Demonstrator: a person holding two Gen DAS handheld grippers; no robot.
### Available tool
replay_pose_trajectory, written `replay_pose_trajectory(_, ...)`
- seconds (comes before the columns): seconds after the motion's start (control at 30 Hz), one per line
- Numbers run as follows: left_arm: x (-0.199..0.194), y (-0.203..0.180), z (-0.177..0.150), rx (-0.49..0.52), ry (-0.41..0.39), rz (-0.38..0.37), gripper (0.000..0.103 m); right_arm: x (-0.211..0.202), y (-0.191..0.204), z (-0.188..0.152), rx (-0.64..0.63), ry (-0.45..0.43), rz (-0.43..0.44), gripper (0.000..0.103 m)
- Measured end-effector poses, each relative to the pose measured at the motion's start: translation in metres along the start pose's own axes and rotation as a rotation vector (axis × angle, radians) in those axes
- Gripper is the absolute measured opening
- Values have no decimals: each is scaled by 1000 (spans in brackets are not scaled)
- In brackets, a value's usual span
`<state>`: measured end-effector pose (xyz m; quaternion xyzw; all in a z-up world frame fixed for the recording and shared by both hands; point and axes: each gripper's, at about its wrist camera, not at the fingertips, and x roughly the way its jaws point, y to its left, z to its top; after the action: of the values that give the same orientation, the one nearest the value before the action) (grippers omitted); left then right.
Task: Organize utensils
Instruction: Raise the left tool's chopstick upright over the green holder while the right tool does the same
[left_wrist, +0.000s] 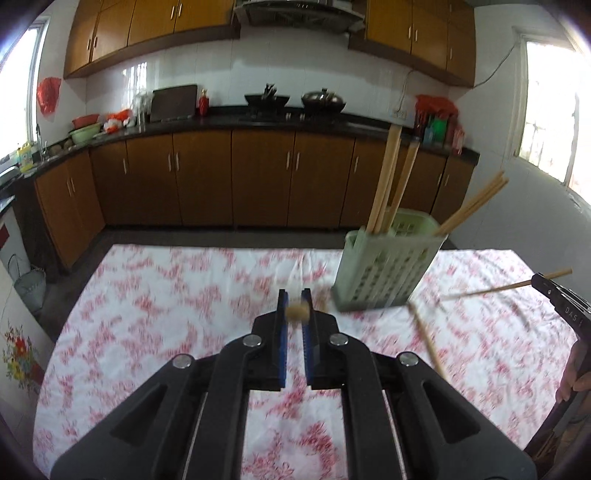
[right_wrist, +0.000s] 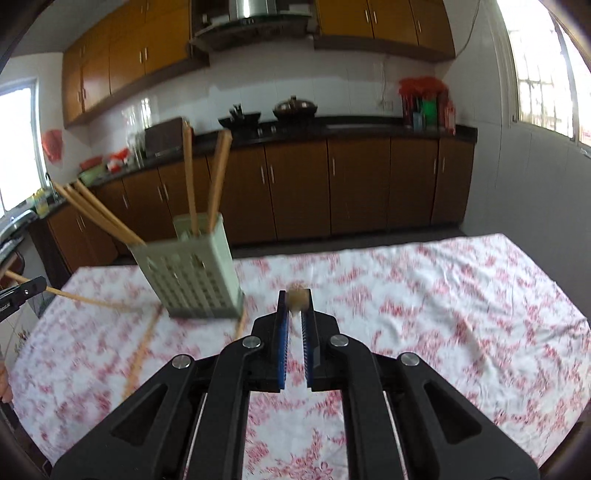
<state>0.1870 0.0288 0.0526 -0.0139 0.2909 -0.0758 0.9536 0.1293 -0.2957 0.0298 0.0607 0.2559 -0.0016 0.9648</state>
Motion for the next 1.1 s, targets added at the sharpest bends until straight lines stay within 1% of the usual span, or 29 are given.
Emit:
replay_pose_trajectory(0.2,-18,-14,18,33,-52,-43,8,-18,4,21,7,-65,41,8)
replay_pose_trajectory(0.37,-33,-28,31,33,-104,-91,8,-32,21,44,5,-134,116,8)
replay_pose_trajectory(0.43,-39,-36,39,34,-138,-112,8,-39,29,56,9,-174,154,8)
replay_pose_trajectory(0.5,-47,-47,51,36,-195,-137,8,-47,39,68,11,-231,188,8)
replay_pose_trajectory(0.57,-52,-56,61,37,-241,-149,8,-54,46,79,13,-284,208,8)
replay_pose_trajectory(0.6,-55,-63,69,38,-277,-150,8,-57,49,87,16,-313,217,8)
replay_pose_trajectory(0.63,-58,-70,78,39,-319,-144,8,-59,50,90,18,-333,223,8)
replay_pose_trajectory(0.73,-58,-83,101,24,-403,-130,8,-57,58,105,22,-396,229,8)
replay_pose_trajectory(0.87,-46,-93,120,7,-479,-87,8,-42,65,113,8,-441,210,8)
replay_pose_trajectory(0.97,-26,-94,124,-20,-474,-78,8,-21,67,111,1,-441,196,8)
replay_pose_trajectory(1.1,8,-89,115,-49,-421,-80,8,7,65,103,9,-391,185,8)
